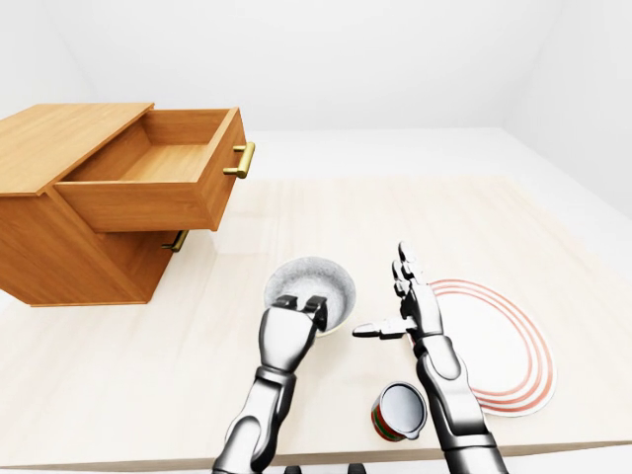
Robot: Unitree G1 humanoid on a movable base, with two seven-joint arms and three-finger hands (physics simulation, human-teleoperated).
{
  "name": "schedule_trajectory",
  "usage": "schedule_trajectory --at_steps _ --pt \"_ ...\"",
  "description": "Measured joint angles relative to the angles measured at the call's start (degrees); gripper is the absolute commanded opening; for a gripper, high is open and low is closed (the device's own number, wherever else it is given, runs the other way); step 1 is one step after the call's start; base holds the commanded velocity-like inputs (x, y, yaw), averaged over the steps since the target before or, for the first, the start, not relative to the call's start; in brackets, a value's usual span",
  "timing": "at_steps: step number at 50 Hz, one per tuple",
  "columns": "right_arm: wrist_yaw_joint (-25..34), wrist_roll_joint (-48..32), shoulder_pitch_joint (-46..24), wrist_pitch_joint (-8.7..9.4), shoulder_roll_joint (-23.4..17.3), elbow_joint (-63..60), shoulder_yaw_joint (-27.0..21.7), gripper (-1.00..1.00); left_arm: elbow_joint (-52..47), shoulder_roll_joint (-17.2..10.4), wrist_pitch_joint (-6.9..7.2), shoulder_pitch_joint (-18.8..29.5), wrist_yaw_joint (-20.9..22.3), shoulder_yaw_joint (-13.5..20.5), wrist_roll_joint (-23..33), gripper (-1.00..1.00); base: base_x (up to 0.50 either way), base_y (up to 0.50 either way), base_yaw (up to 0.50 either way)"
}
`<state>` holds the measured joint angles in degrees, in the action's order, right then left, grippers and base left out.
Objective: Put the bowl on top of the cabinet.
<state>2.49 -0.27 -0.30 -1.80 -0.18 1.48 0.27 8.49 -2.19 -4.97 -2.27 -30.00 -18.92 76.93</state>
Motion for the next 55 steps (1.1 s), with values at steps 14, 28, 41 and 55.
schedule_trajectory --at_steps 14,28,41,55 --pt "0.2 -0.2 0.4 -0.02 0.1 -0.4 0.4 1.00 -17.7 0.8 -0.01 -2.4 1.6 2.6 -10.2 -0.94 0.00 0.00 0.00" --pt "0.3 -0.4 0.5 0.01 0.2 -0.8 0.6 1.00 -32.9 2.2 -0.03 -1.9 10.3 4.2 -18.4 -0.95 0.00 0.00 0.00" --pt "0.4 -0.8 0.7 -0.02 0.3 -0.8 1.1 1.00 -50.8 -1.6 6.92 20.2 29.2 16.6 -32.2 -0.95 0.00 0.00 0.00" --pt "0.4 -1.0 0.7 -0.26 0.4 -0.6 1.4 1.00 -56.0 -9.7 9.97 35.0 34.1 24.7 -41.1 -0.95 0.00 0.00 0.00"
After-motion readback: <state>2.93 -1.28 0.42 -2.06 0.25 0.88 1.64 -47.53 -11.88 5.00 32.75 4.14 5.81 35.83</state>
